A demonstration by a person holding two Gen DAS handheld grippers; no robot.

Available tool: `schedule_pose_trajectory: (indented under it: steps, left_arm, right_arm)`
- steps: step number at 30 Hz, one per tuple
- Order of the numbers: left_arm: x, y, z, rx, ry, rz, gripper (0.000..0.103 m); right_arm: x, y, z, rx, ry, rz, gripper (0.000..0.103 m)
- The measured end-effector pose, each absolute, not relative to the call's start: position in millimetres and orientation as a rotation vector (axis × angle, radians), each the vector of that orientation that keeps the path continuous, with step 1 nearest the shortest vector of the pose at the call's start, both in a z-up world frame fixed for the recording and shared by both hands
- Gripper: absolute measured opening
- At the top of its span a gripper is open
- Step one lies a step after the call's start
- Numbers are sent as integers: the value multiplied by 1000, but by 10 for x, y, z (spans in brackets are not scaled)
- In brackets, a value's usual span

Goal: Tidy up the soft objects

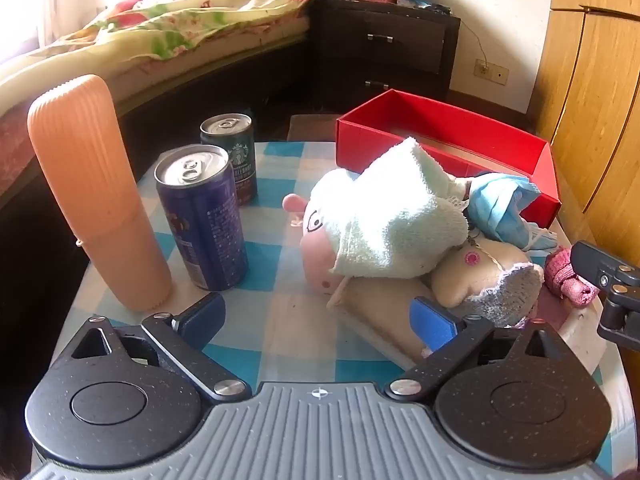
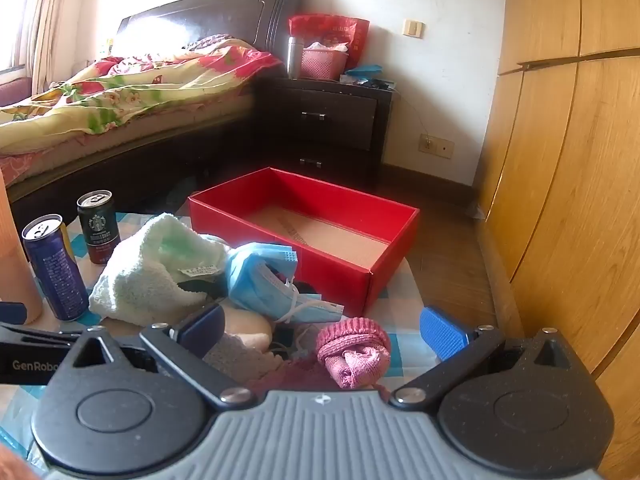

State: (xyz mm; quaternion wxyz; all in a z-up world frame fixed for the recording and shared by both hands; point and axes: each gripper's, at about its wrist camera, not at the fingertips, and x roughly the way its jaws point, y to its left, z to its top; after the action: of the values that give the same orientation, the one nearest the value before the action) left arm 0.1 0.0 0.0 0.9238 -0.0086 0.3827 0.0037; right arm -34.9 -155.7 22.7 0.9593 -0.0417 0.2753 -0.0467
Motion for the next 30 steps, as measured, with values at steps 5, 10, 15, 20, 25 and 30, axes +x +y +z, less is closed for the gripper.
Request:
schedule_pose_trajectory:
  steps: [5,10,15,20,25,30]
  left_arm:
    - [-16,8,-32,-17,782,10,94]
    - [-47,10,-72,-15,783,13,94]
    - [-41,15,-41,-16,785,2,94]
    - [-5,-10,-36,-14,791,6,94]
    - [1,-15,-34,-12,792,1,94]
    - [-1,-12,-28,-15,792,2,94]
  right_arm:
    - [-348,-1555,224,-87,556,-95,85]
    - [-353,-1569,236,-90,554,-97,85]
    - [-358,-1536,219,-98,556,-94,85]
    - [-343,-1552,220,-92,558,-98,85]
    - [-355,-1537,221,-99,557,-93,85]
    - [-346,-1540,220,-97,558,-94,85]
